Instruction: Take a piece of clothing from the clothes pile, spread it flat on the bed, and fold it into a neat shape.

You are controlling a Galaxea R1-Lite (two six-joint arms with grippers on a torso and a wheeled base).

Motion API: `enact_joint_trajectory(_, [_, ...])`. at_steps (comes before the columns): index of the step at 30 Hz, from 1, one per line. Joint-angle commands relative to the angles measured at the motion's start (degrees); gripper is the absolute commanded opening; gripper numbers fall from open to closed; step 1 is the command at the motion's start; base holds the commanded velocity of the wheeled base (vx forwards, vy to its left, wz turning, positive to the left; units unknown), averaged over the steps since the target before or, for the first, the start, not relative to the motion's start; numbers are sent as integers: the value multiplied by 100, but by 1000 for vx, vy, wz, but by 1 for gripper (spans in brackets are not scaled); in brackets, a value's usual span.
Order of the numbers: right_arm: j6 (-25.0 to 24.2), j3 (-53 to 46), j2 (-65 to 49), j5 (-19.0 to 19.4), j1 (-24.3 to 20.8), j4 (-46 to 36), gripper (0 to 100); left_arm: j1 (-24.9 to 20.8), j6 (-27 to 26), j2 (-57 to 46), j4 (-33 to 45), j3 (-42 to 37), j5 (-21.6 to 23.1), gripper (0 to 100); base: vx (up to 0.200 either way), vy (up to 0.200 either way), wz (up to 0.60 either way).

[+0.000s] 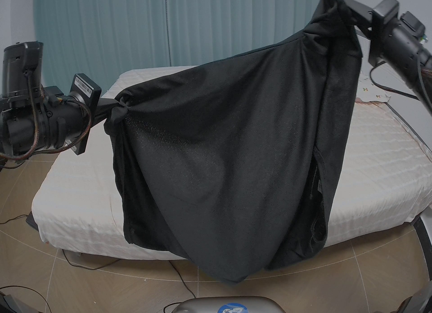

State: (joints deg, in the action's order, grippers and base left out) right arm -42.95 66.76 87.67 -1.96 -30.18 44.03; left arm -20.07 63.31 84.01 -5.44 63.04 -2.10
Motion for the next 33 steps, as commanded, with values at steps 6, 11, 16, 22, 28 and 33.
enact_joint_trajectory(6, [419, 1138, 2614, 73, 505, 633, 0, 442, 244, 1716, -19, 754, 412, 0, 0, 0, 0])
enact_joint_trajectory(11, [489, 1384, 2799, 91, 531, 817, 0, 548, 261, 2076, 16, 1018, 570, 0, 200, 0, 0])
enact_joint_trajectory(16, [498, 1472, 3019, 108, 610, 835, 0, 574, 261, 2542, -1, 1360, 544, 0, 200, 0, 0])
enact_joint_trajectory(22, [489, 1472, 3397, 100, 689, 905, 0, 609, 288, 3104, 43, 1932, 509, 0, 200, 0, 0])
enact_joint_trajectory(28, [480, 1551, 3722, 73, 760, 1116, 0, 635, 279, 3790, 183, 2582, 509, 0, 200, 0, 0])
enact_joint_trajectory(33, [463, 1604, 3898, 38, 795, 1178, 0, 671, 288, 4344, 236, 3127, 509, 0, 200, 0, 0])
